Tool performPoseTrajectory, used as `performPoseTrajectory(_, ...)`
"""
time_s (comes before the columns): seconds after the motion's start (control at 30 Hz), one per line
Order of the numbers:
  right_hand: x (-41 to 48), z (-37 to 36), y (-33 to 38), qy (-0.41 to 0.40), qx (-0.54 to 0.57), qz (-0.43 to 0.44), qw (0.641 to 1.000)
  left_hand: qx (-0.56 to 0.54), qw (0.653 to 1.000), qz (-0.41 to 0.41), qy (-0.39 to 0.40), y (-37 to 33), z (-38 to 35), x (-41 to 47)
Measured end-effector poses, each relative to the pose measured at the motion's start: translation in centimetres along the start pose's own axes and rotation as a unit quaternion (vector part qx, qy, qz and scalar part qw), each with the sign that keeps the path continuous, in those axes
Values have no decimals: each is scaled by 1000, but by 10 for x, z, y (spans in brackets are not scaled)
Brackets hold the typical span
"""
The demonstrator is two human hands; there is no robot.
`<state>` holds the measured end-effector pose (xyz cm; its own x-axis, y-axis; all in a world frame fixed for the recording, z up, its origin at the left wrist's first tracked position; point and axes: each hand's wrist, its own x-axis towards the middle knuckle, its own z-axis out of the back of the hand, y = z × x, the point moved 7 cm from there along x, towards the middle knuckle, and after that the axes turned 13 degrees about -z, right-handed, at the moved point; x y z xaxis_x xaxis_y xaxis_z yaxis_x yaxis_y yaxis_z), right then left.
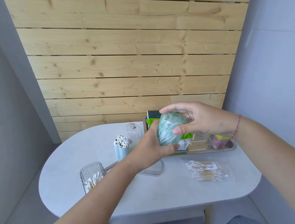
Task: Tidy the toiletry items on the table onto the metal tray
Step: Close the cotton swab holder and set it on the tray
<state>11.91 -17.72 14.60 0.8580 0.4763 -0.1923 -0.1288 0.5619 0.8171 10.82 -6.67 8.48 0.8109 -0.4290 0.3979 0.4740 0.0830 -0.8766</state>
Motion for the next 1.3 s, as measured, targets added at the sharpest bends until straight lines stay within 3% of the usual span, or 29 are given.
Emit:
performPoseTrajectory(0.33,-8,-10,8,20,-58,26,998,-139,990,34,19,-4,-5,2)
performPoseTrajectory(0.53,-12,-7,4,53,-62,9,997,-70,996,44,33,2,-4,4)
performPoseTrajectory(0.77,-12,3,14,55,-59,10,997,-60,997,24,35,1,-3,10)
performPoseTrajectory(0.97,-14,-1,14,40,-120,7,992,-66,997,38,30,5,-5,9)
performPoseTrajectory(1.07,-12,-6,14,0,-176,14,984,-99,994,40,1,4,-5,12)
performPoseTrajectory(1.2,-6,-9,20,-172,-167,59,969,-100,993,34,-58,0,-5,18)
performPoseTrajectory(1.3,-4,-9,21,-206,-167,76,961,-87,992,37,-79,0,-6,21)
